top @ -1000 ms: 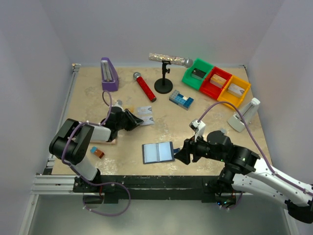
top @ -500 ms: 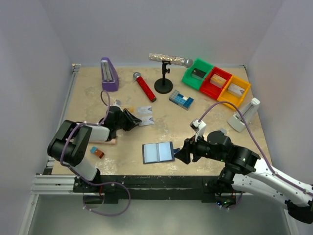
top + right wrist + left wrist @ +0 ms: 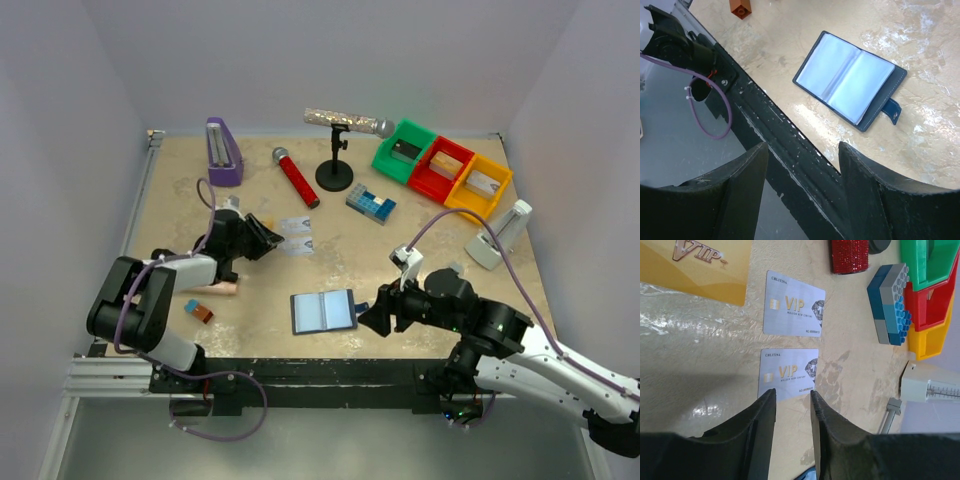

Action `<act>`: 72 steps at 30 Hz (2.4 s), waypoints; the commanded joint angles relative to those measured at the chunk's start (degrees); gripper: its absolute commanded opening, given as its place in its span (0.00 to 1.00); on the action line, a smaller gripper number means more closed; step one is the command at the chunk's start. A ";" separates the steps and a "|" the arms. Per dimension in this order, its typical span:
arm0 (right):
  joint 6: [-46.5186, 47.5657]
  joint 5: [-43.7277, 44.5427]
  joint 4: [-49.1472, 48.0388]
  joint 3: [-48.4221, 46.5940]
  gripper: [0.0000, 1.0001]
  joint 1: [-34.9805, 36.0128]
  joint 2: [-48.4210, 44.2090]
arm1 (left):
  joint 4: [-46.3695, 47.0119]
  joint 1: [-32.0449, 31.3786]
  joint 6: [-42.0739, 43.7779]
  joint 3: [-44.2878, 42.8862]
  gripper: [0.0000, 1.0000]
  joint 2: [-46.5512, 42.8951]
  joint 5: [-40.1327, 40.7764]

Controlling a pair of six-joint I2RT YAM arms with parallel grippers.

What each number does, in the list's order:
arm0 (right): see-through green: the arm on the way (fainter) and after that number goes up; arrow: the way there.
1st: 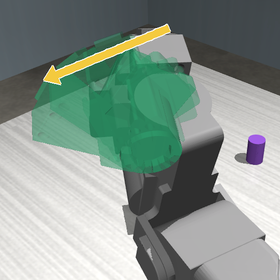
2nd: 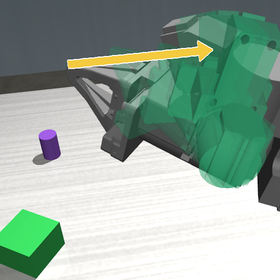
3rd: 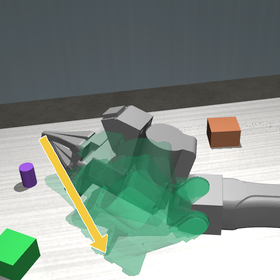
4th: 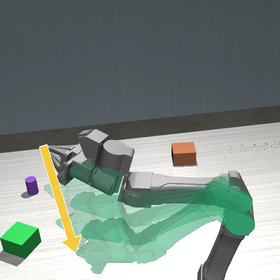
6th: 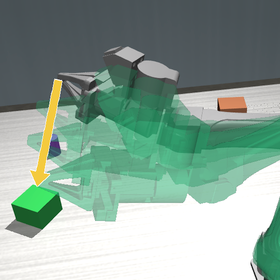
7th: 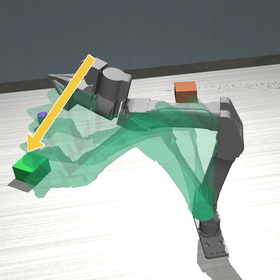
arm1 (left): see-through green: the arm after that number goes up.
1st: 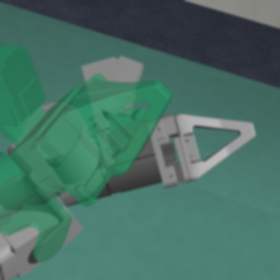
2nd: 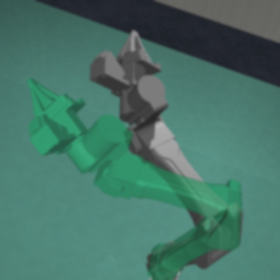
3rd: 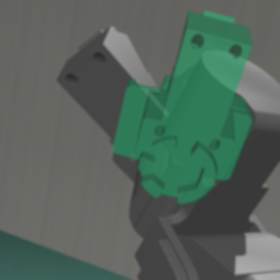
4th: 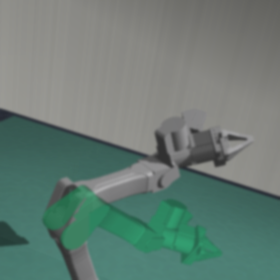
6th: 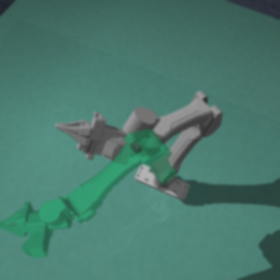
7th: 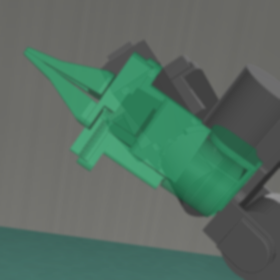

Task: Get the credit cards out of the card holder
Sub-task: Place the credit card at the center of the board, then remove the credit card from the card holder.

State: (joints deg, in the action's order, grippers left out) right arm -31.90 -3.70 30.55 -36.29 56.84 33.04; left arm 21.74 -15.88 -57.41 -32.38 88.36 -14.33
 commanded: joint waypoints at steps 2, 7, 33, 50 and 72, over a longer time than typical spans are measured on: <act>-2.37 7.47 2.85 -0.27 0.65 -0.06 1.59 | -7.65 0.50 4.23 -1.28 0.40 -8.18 5.26; -4.05 8.90 4.52 -0.18 0.80 -0.76 6.32 | -19.95 -4.93 7.30 0.82 0.43 -22.32 14.04; -4.40 1.60 -8.31 -2.99 0.51 -12.72 42.72 | -25.70 -45.03 -5.70 19.28 0.46 -49.25 31.20; -2.38 -1.30 -12.79 -1.33 0.07 -14.30 44.14 | -19.72 -44.94 -4.56 18.58 0.44 -43.89 29.09; -8.35 -3.41 -13.93 7.20 0.00 -10.35 32.09 | -13.74 -44.68 -2.27 14.63 0.46 -31.32 26.90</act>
State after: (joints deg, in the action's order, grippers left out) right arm -38.83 -6.42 18.37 -29.43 46.15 66.00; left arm 5.30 -60.51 -61.25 -15.29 56.34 12.80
